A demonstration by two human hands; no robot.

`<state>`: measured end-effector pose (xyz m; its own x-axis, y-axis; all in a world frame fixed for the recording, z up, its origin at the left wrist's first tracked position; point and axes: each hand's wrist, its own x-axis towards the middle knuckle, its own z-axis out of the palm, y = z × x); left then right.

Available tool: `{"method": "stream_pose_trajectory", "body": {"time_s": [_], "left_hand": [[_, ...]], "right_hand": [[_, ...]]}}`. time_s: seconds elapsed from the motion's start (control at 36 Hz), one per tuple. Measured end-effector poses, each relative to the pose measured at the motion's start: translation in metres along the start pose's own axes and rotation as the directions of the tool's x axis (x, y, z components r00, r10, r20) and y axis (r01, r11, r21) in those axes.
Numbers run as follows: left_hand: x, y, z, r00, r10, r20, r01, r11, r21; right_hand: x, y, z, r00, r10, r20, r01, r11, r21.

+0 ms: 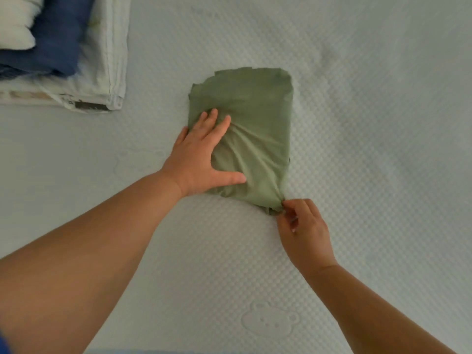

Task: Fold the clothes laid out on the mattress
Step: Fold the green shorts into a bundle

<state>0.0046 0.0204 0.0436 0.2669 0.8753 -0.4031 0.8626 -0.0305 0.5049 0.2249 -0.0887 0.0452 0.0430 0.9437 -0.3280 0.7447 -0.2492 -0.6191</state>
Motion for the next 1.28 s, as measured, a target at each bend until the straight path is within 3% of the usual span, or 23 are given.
{"method": "stream_pose_trajectory", "body": {"time_s": [0.06,0.11,0.19,0.28,0.33,0.39,0.47,0.53,0.58,0.64,0.78,0.86,0.97,1.14,1.28], "left_hand": [[-0.009,0.0,-0.003,0.975,-0.095,-0.2,0.071,0.99,-0.124],[-0.019,0.0,-0.002,0.932,-0.252,-0.259,0.214,0.963,-0.166],[-0.03,0.003,0.007,0.861,-0.482,-0.161,0.423,0.855,-0.299],[-0.036,0.011,0.012,0.756,-0.645,-0.116,0.496,0.678,-0.542],[-0.036,0.015,0.014,0.7,-0.706,-0.102,0.521,0.604,-0.603],[-0.036,0.018,0.013,0.661,-0.749,-0.032,0.526,0.494,-0.693],[-0.034,0.025,0.005,0.634,-0.757,0.156,0.44,0.187,-0.879],[-0.036,0.031,0.002,0.617,-0.741,0.266,0.369,-0.026,-0.929],[-0.044,0.04,-0.002,0.61,-0.711,0.35,0.301,-0.201,-0.932],[-0.058,0.049,-0.01,0.646,-0.645,0.408,0.247,-0.33,-0.911],[-0.11,0.072,-0.04,0.759,-0.425,0.493,0.207,-0.561,-0.802],[-0.142,0.087,-0.061,0.774,-0.393,0.496,0.178,-0.617,-0.767],[-0.178,0.092,-0.09,0.784,-0.435,0.443,0.113,-0.602,-0.791],[-0.216,0.061,-0.149,0.771,-0.584,0.254,-0.047,-0.45,-0.892],[-0.222,0.0,-0.219,0.76,-0.647,0.069,-0.178,-0.309,-0.934]], "right_hand": [[0.004,-0.004,-0.007,0.999,0.049,0.024,-0.049,0.999,-0.004],[0.019,-0.014,-0.016,0.991,0.13,0.028,-0.131,0.99,0.059],[0.055,-0.032,-0.025,0.942,0.314,0.114,-0.332,0.922,0.202],[0.073,-0.043,-0.023,0.902,0.358,0.242,-0.405,0.896,0.183],[0.071,-0.047,-0.02,0.842,0.381,0.382,-0.514,0.782,0.353],[0.063,-0.045,-0.017,0.758,0.351,0.55,-0.635,0.589,0.5],[0.056,-0.045,-0.014,0.726,0.28,0.628,-0.687,0.345,0.64],[0.053,-0.047,-0.017,0.747,0.289,0.599,-0.664,0.27,0.697],[0.047,-0.053,-0.027,0.766,0.287,0.575,-0.64,0.26,0.723],[0.039,-0.059,-0.043,0.788,0.267,0.554,-0.615,0.291,0.733],[0.014,-0.087,-0.091,0.806,0.192,0.56,-0.587,0.383,0.713],[-0.003,-0.108,-0.115,0.804,0.114,0.584,-0.568,0.437,0.697],[-0.022,-0.137,-0.127,0.798,0.037,0.601,-0.543,0.476,0.692],[-0.025,-0.209,-0.107,0.834,-0.062,0.548,-0.407,0.601,0.688],[0.006,-0.301,-0.065,0.887,-0.184,0.424,-0.199,0.676,0.709]]}}
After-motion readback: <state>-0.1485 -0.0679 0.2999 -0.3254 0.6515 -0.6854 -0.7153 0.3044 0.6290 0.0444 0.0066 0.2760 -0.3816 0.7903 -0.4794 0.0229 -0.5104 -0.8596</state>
